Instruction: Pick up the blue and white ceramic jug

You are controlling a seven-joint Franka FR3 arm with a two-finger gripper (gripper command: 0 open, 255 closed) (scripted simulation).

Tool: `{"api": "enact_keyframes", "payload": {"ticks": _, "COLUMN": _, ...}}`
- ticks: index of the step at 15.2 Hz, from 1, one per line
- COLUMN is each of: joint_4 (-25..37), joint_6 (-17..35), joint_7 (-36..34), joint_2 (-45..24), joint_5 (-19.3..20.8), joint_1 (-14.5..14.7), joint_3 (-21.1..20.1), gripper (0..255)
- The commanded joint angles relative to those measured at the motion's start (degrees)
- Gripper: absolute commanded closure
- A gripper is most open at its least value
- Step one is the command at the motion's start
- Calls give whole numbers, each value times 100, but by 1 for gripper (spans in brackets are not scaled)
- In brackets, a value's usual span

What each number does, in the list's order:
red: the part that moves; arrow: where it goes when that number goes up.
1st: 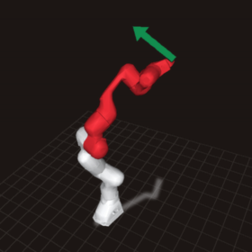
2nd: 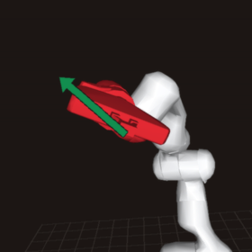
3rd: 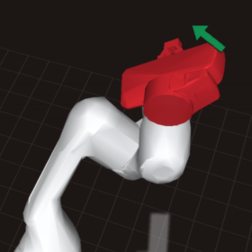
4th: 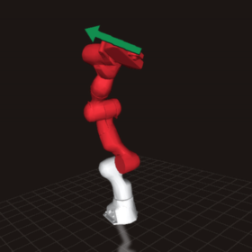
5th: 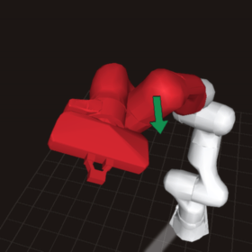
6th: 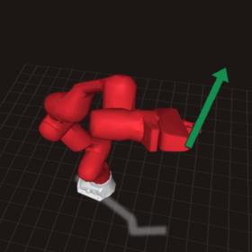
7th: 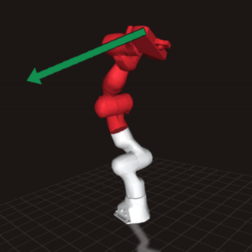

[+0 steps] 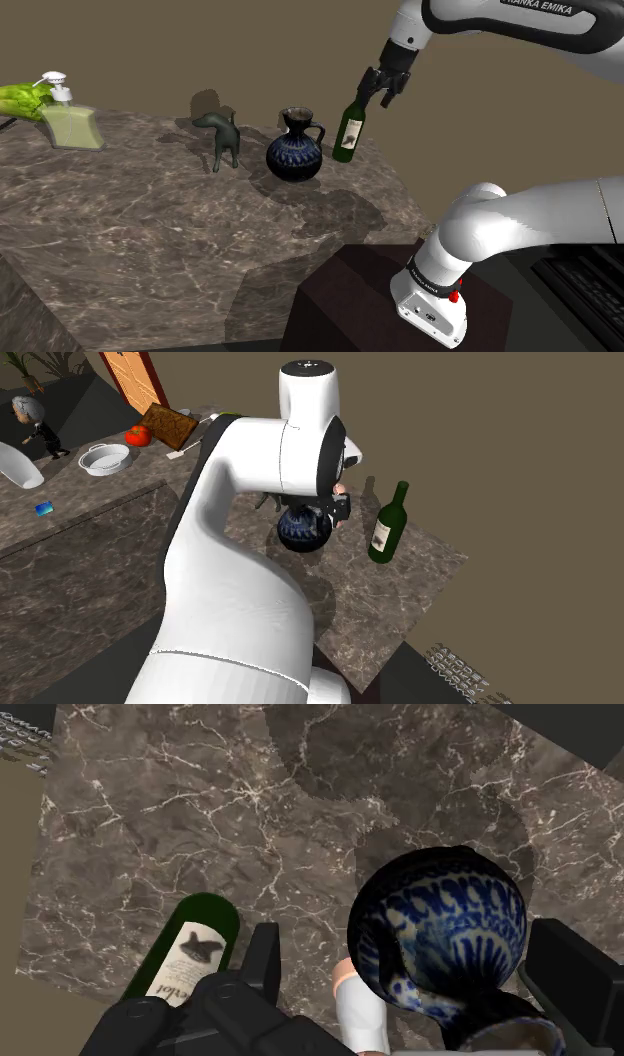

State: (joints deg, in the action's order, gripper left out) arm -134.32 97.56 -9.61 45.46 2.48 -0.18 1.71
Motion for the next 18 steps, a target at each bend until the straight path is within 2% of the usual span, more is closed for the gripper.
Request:
{"api": "enact_keyframes", "payload": {"ticks": 1, "joint_4": 0, "joint_6": 0, "joint_7": 0, "joint_2": 0, "joint_5": 0, "joint_1": 0, "joint_3": 0, "gripper": 0}}
{"api": "enact_keyframes", "payload": {"ticks": 8, "joint_4": -434, "joint_6": 1737, "joint_7": 2043, "joint_2": -809, "joint_5": 85, "joint_1": 643, "joint_3": 819, "gripper": 0}}
{"api": "enact_keyframes", "payload": {"ticks": 14, "joint_4": -343, "joint_6": 2998, "joint_7": 3954, "joint_2": -1846, "joint_5": -242, "joint_1": 1386, "joint_3": 1539, "gripper": 0}}
{"api": "enact_keyframes", "payload": {"ticks": 18, "joint_4": -528, "joint_6": 3244, "joint_7": 3998, "joint_2": -1908, "joint_5": -258, "joint_1": 1392, "joint_3": 1571, "gripper": 0}}
